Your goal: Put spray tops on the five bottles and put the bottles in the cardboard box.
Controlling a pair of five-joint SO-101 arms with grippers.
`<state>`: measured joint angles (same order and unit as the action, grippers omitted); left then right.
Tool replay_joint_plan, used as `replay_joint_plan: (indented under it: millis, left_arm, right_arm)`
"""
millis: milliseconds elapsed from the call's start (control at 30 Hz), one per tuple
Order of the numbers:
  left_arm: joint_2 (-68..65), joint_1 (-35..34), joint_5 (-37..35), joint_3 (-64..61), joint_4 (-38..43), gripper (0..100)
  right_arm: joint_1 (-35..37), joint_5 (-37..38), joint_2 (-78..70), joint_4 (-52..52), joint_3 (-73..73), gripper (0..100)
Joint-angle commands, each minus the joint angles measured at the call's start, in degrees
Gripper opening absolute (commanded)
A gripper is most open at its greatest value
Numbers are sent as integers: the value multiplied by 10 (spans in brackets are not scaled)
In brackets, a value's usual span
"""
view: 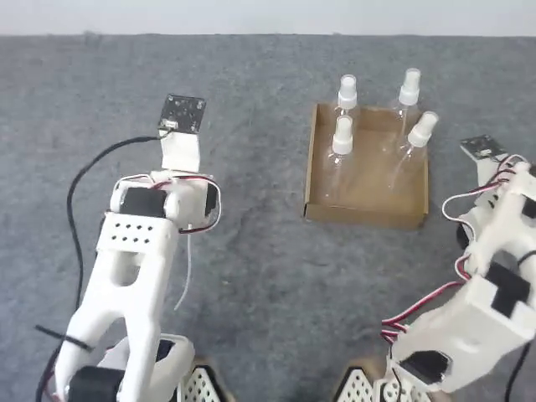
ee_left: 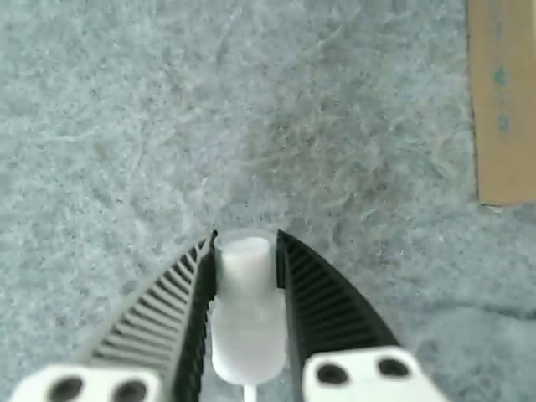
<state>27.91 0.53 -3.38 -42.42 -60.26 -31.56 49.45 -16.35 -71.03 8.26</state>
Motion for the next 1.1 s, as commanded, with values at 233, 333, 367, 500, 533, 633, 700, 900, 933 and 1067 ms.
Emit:
replay_joint_plan:
  millis: [233, 333, 367, 500, 533, 633, 700, 900, 933, 1067]
  left_arm:
    - [36, 0, -2, 9, 17, 15]
    - [36, 1, -4, 22, 16, 15]
    - [36, 0, -4, 29, 16, 15]
    - [40, -3, -2, 76, 8, 13]
    - [50, -3, -2, 89, 2, 13]
    - [106, 2, -2, 116, -17, 13]
    - [156, 2, -4, 124, -20, 13]
    - [278, 3, -5, 128, -20, 13]
    - [291, 4, -5, 131, -20, 13]
    - [320, 3, -42, 188, -29, 13]
  right_arm:
    - [6, -3, -11, 0, -46, 40]
    - [4, -17, 15, -11, -69, 9]
    - [4, -31, 31, -17, -76, 13]
    - [29, -74, 136, -42, -81, 6]
    - [42, -88, 170, -44, -73, 6]
    - [100, -125, 281, -42, -23, 6]
    - [143, -148, 364, -32, 25, 6]
    - [340, -229, 611, 17, 207, 6]
    - [385, -239, 645, 18, 232, 6]
    - [579, -288, 748, 52, 328, 6]
